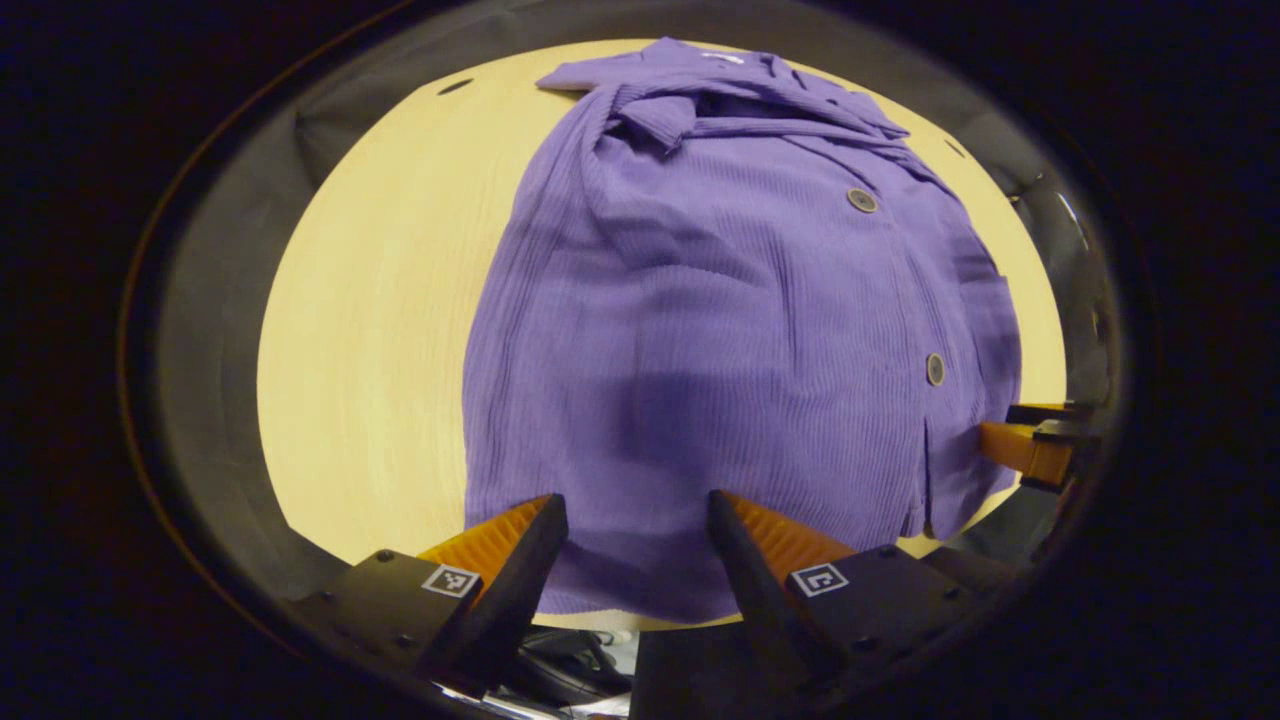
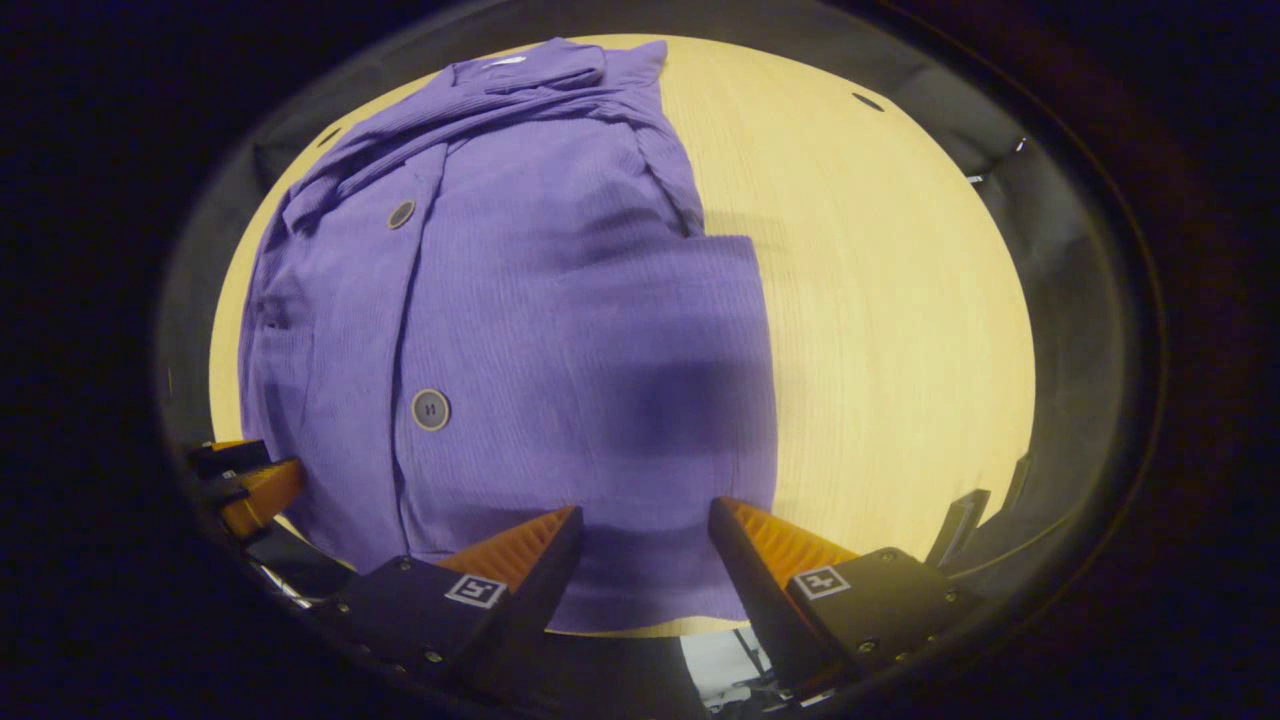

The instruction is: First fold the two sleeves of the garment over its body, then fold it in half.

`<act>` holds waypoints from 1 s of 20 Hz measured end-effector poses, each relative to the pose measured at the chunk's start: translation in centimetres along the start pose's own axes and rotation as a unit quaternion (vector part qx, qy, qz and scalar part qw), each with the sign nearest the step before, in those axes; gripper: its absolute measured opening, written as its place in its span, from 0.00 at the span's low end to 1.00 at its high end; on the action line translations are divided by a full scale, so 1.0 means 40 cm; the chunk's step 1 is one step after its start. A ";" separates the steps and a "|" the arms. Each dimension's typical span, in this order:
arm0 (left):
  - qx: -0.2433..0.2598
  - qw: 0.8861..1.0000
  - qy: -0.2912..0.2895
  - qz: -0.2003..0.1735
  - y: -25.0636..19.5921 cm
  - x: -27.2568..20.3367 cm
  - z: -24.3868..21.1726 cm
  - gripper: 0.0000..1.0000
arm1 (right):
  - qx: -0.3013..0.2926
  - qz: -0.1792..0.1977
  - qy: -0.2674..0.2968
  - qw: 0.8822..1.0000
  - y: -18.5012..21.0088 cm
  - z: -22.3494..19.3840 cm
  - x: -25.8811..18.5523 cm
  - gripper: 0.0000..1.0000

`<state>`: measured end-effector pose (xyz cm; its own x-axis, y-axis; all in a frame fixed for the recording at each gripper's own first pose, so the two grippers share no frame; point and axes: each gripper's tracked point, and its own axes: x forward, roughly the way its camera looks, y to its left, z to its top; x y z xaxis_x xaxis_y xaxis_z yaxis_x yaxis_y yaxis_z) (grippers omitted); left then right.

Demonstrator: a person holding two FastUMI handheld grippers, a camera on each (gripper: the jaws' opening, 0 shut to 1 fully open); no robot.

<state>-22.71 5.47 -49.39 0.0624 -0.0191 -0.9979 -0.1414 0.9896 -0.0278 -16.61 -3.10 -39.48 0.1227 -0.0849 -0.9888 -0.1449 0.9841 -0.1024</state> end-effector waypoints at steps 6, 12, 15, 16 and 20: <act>0.005 1.000 0.013 0.004 -0.004 0.000 0.001 0.93 | -0.014 -0.003 0.025 1.000 0.008 0.005 0.001 0.81; 0.017 1.000 -0.002 0.001 -0.025 0.001 0.007 0.77 | -0.030 0.001 0.032 0.999 0.003 0.009 0.000 0.73; 0.019 1.000 -0.014 -0.003 -0.043 -0.002 0.019 0.52 | 0.001 -0.006 0.020 1.000 -0.016 0.020 -0.003 0.59; 0.017 1.000 -0.024 -0.007 -0.048 -0.005 0.025 0.47 | -0.001 -0.003 0.022 1.000 -0.013 0.014 -0.006 0.44; 0.008 0.998 -0.054 -0.004 -0.063 -0.003 0.028 0.13 | 0.020 -0.007 -0.008 1.000 -0.020 0.026 0.008 0.03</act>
<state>-21.27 3.14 -49.15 0.1703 -0.0130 -0.9853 -0.1239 0.9917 -0.0345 -15.42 -3.76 -39.58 0.1408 -0.0967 -0.9853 -0.1045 0.9882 -0.1120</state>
